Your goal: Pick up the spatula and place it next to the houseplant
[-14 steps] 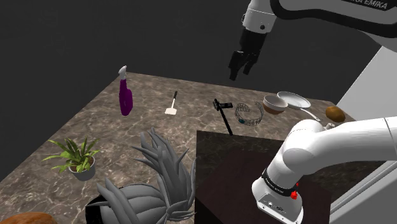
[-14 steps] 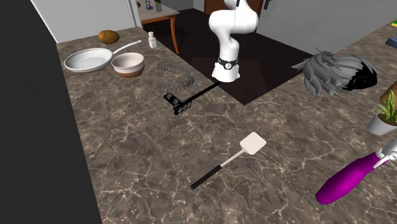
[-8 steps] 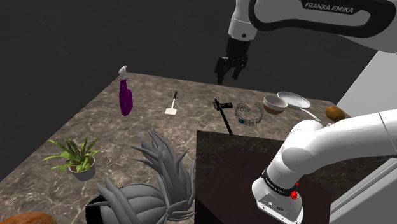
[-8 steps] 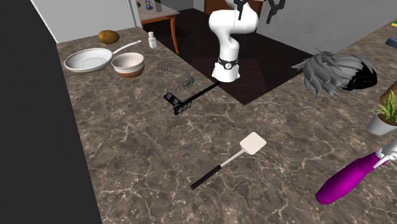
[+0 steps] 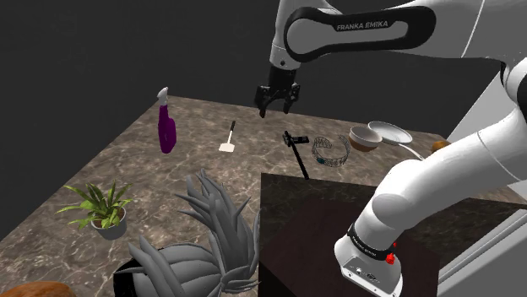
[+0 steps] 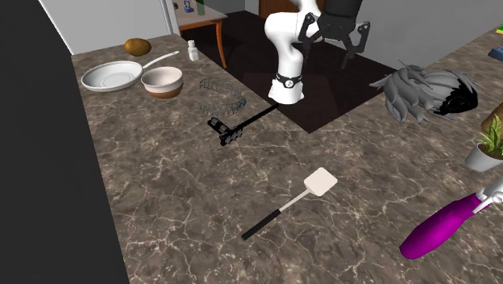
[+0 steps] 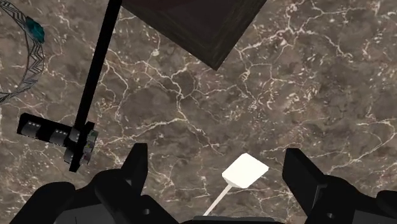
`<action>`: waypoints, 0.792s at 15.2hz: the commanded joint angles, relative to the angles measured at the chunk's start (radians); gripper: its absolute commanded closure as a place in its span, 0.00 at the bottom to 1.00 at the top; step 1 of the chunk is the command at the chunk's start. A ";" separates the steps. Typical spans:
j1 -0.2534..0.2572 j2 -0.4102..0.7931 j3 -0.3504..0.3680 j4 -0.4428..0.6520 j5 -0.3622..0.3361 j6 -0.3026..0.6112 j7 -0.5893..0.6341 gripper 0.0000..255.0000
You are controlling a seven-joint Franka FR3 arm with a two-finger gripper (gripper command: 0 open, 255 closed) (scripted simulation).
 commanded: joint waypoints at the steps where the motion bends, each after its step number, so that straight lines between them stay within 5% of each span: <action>1: -0.014 0.075 0.014 0.026 -0.005 0.049 0.051 0.00; 12: -0.067 0.485 0.035 0.243 -0.077 0.231 0.306 0.00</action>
